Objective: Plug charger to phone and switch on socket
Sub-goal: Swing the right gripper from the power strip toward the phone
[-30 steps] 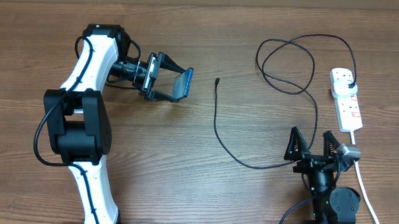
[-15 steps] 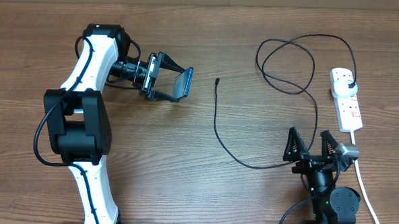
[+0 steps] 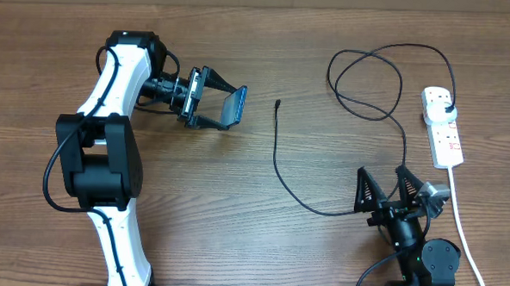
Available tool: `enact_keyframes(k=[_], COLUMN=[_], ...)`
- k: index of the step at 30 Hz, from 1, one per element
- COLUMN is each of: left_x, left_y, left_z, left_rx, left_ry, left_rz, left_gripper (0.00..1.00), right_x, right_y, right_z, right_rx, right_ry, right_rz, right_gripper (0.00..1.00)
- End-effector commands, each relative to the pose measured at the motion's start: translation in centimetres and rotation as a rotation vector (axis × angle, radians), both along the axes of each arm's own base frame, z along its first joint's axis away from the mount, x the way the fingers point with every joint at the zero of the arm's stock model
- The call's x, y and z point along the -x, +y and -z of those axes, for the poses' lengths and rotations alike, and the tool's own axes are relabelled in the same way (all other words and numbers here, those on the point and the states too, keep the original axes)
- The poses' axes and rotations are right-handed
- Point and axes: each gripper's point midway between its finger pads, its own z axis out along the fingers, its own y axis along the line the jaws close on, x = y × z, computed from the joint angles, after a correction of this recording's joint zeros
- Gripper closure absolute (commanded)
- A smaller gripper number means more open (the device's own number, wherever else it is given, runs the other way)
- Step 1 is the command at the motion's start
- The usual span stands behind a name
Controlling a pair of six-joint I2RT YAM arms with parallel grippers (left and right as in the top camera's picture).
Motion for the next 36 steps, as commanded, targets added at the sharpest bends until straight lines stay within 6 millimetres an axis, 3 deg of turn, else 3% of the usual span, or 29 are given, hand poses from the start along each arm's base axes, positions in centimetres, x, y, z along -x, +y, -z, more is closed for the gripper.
enact_keyframes(k=[1,13,20,36], left_x=[-0.7,-0.7,-0.7,-0.7], left_y=[-0.4,-0.4,-0.4,-0.4], left_z=[-1.5,-1.5,-1.5,-1.5], left_rx=[0.052,0.052,0.052,0.052], left_ry=[-0.007,-0.007,-0.007,-0.009], left_rz=[-0.022,-0.021,-0.021,-0.021], left_gripper=[0.5,0.5,0.51,0.51], right_x=[0.4,0.5,-1.0,-5.2], right_y=[0.9,0.6,0.5,0.7], right_z=[-0.5,-5.7,-8.5,-8.5], right_rx=[-0.022,-0.066,-0.071,-0.127], right_ry=[-0.001,0.002,0.056,0.406], right_rz=[-0.054,-0.074,-0.091,-0.118], right_gripper=[0.0,0.0,0.0,0.0])
